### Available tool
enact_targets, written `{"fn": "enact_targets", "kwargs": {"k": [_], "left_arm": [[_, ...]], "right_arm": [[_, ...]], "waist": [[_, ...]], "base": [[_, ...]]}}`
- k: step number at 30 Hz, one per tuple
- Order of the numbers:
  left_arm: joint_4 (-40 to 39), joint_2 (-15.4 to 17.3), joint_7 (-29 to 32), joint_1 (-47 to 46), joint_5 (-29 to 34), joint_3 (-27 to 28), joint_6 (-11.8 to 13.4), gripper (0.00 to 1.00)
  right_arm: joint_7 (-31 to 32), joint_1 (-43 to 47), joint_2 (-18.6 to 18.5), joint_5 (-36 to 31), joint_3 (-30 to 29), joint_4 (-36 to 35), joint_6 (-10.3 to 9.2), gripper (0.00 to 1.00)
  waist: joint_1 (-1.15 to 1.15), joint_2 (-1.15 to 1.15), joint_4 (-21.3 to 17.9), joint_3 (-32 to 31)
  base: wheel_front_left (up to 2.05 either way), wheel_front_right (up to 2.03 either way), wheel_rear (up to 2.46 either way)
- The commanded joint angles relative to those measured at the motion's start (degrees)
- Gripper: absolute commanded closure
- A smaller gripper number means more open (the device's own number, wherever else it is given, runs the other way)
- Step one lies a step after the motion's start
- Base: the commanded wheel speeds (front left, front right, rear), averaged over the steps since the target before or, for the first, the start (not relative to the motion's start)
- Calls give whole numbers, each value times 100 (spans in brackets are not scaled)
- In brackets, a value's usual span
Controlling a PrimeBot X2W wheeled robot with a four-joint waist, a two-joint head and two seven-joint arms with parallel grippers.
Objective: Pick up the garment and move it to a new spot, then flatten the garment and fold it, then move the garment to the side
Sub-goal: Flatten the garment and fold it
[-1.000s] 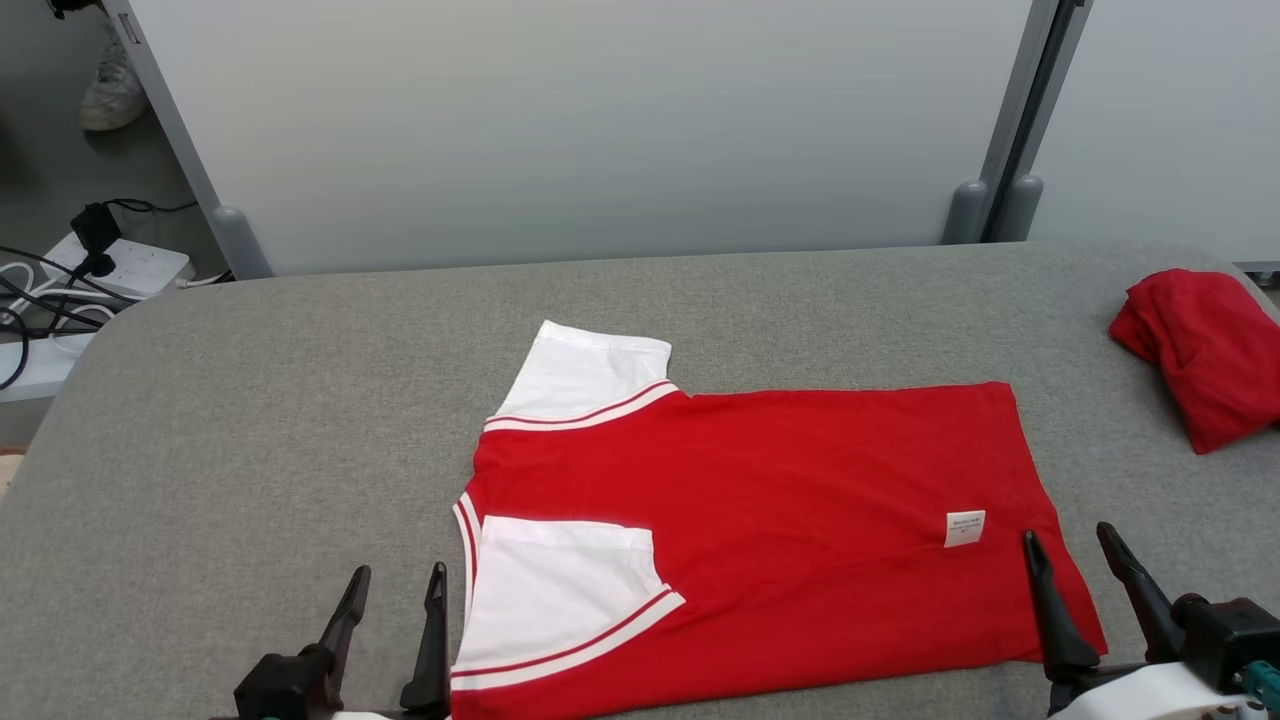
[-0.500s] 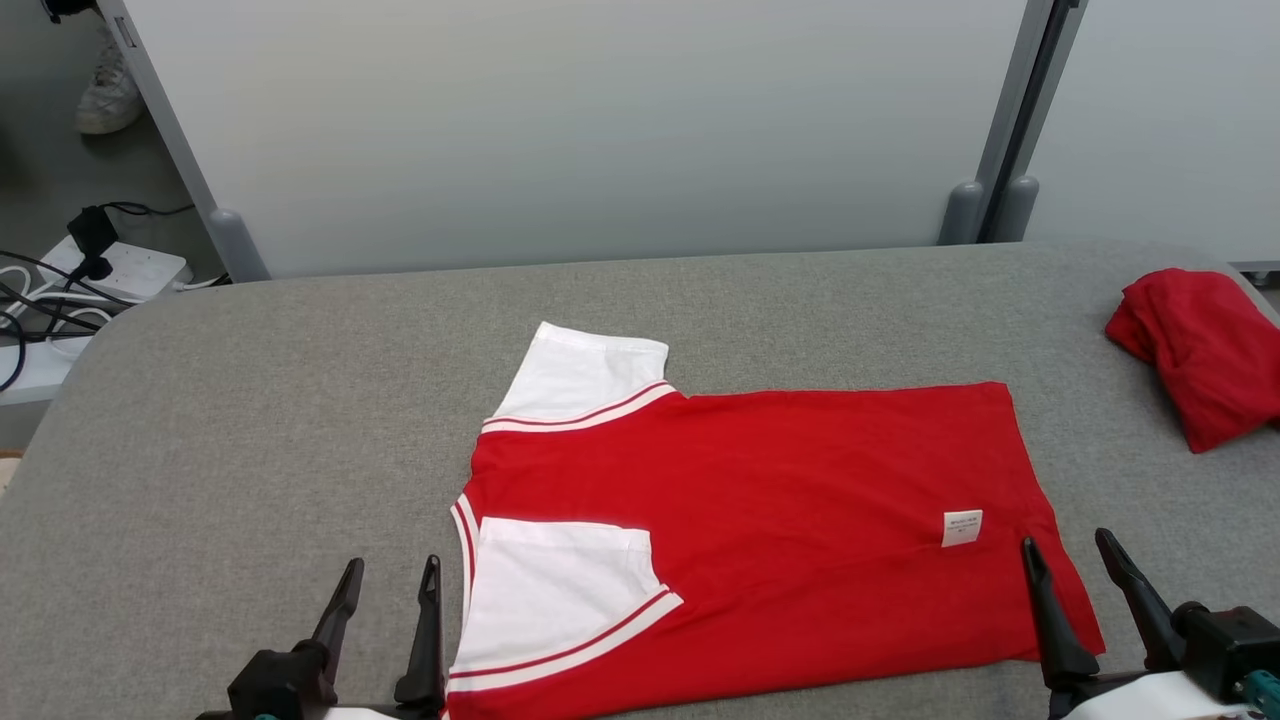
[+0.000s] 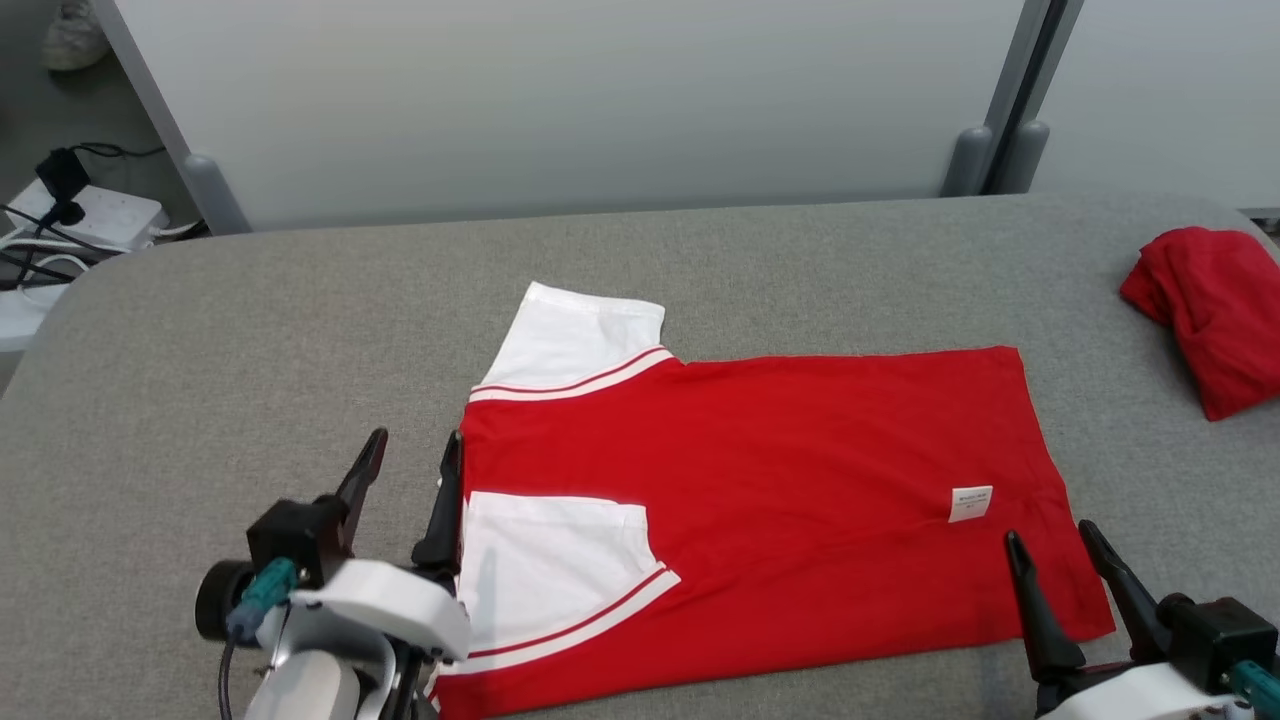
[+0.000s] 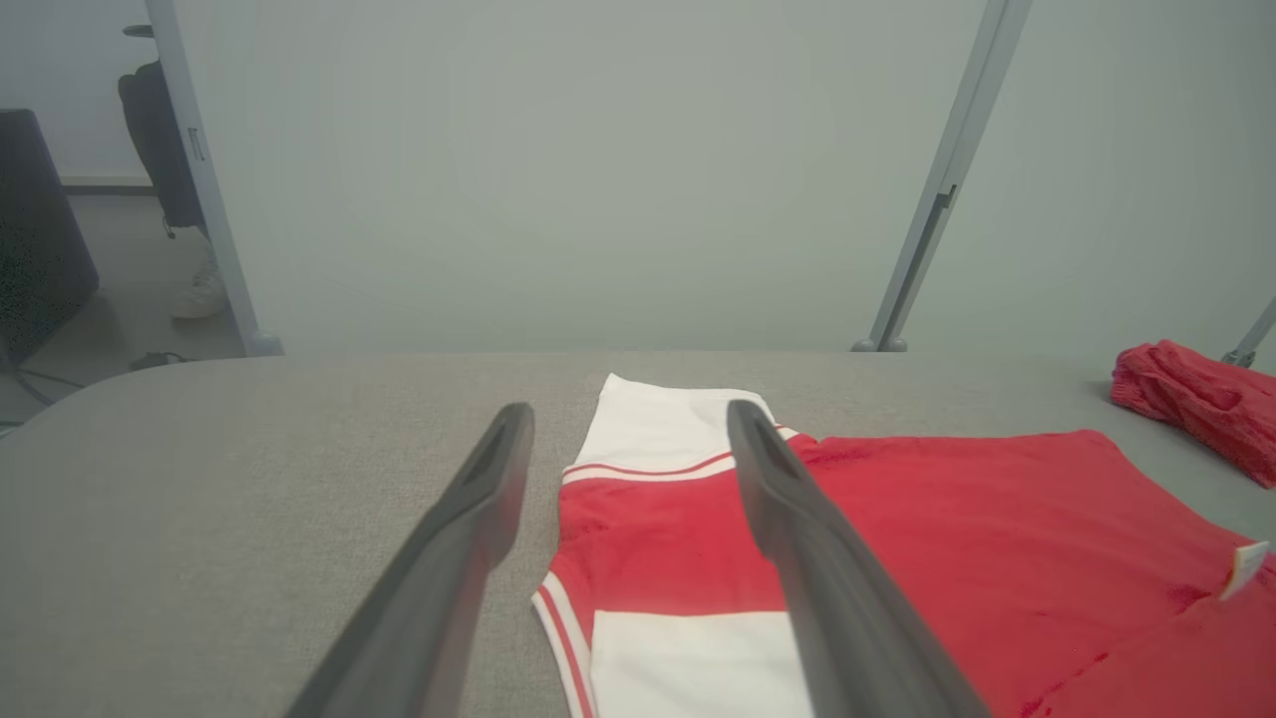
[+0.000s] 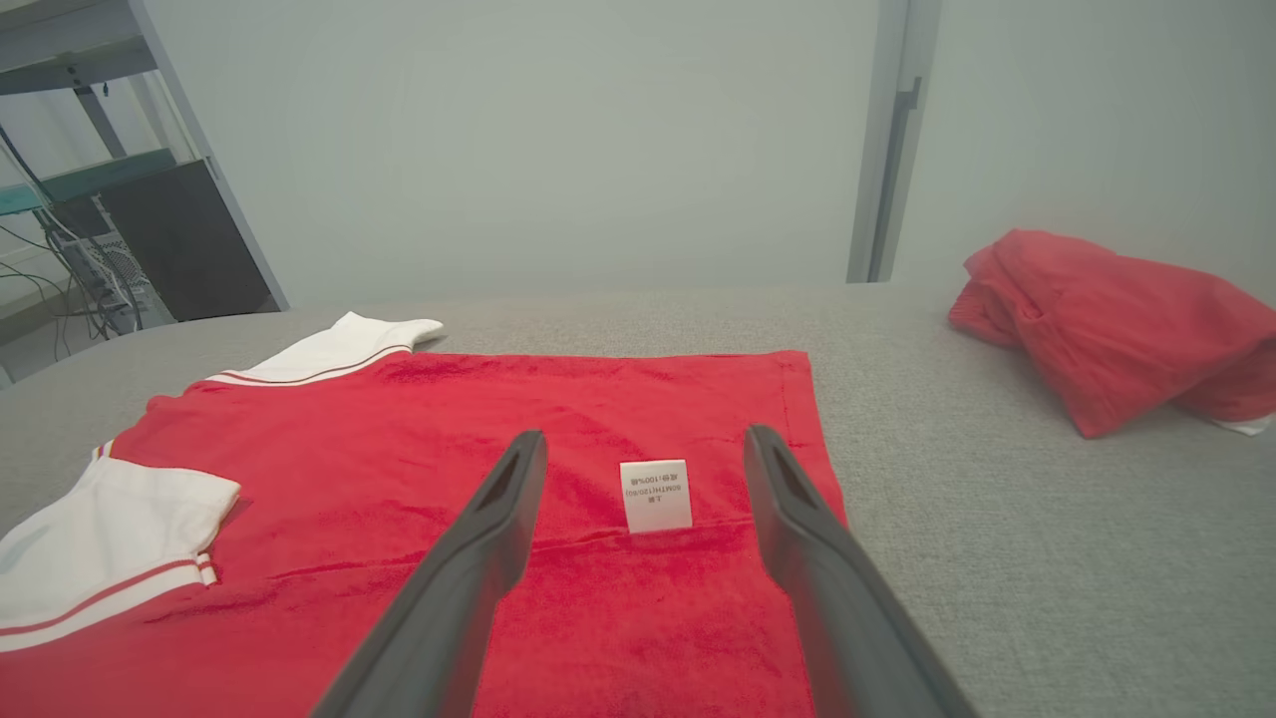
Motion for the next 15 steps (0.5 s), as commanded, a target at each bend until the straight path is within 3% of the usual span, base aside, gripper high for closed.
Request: {"fn": "enact_targets", "kwargs": {"k": [1,15], "left_arm": [[-20,108,63,-610,-19,174,-79,0],[1628,67,980,-3110,-46,-95,-474,0]], "right_arm": [[-79,-283,-147,46,120,-168,-17,0],[-79,-843,-304,43,103,-375,-17,0]], "waist": [[0,0,-37,224],[0,0,-141,1473]], "base": [[0,0,0],[0,0,0]]}}
